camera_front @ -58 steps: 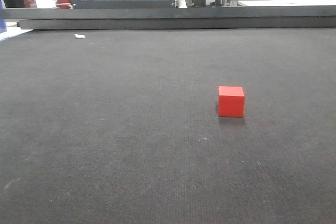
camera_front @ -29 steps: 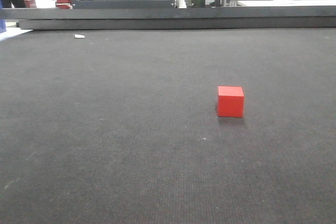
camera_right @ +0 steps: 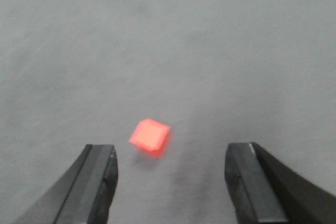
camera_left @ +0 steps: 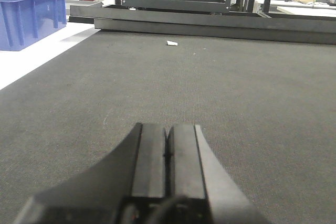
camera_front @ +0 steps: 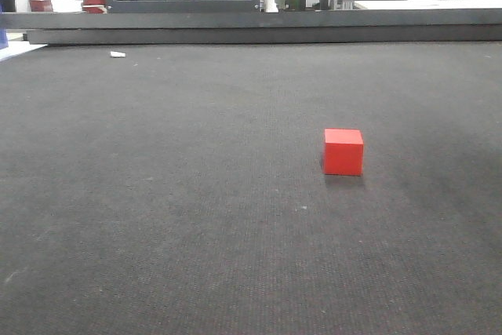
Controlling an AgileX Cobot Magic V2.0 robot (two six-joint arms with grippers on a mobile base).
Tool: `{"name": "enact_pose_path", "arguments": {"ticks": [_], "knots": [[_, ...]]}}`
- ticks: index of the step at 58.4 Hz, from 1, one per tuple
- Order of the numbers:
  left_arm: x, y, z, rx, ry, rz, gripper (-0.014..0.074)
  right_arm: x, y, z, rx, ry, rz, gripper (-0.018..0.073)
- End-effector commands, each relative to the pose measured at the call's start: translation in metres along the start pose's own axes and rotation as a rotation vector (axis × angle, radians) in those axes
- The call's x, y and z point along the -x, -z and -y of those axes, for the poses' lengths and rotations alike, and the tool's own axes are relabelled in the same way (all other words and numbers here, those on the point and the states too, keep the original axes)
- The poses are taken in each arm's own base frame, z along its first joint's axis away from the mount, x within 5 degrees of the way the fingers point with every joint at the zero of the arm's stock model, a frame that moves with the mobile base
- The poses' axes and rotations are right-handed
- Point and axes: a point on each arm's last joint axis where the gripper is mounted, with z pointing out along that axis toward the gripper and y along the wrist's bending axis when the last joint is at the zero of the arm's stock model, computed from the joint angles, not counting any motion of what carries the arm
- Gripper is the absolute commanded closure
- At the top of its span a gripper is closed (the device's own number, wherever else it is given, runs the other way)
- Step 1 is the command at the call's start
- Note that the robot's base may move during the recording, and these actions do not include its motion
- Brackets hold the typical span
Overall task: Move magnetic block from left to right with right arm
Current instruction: 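Lower the open right gripper toward the red cube on the carpet, then close the right gripper around the red cube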
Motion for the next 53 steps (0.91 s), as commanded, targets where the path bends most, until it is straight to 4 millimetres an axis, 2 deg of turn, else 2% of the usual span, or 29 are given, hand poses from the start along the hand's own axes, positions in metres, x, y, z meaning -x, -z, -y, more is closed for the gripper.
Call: {"name": "enact_pose_path", "arguments": {"ticks": [1, 12, 28, 46, 53], "knots": [[0.006, 0.001, -0.001, 0.005, 0.011, 0.090, 0.0722, 0.021, -0.021, -0.017, 0.031, -0.047, -0.008, 0.0018], [0.006, 0.001, -0.001, 0.005, 0.011, 0.090, 0.0722, 0.024, -0.079, -0.041, -0.052, -0.125, -0.198, 0.0018], [0.006, 0.001, -0.001, 0.005, 0.011, 0.090, 0.0722, 0.017, -0.145, -0.048, -0.206, -0.146, -0.368, 0.0018], [0.006, 0.001, -0.001, 0.005, 0.011, 0.090, 0.0722, 0.002, -0.193, -0.044, -0.266, -0.195, -0.442, 0.0018], [0.006, 0.001, -0.001, 0.005, 0.011, 0.090, 0.0722, -0.001, -0.204, -0.039, -0.272, -0.202, -0.445, 0.0018]]}}
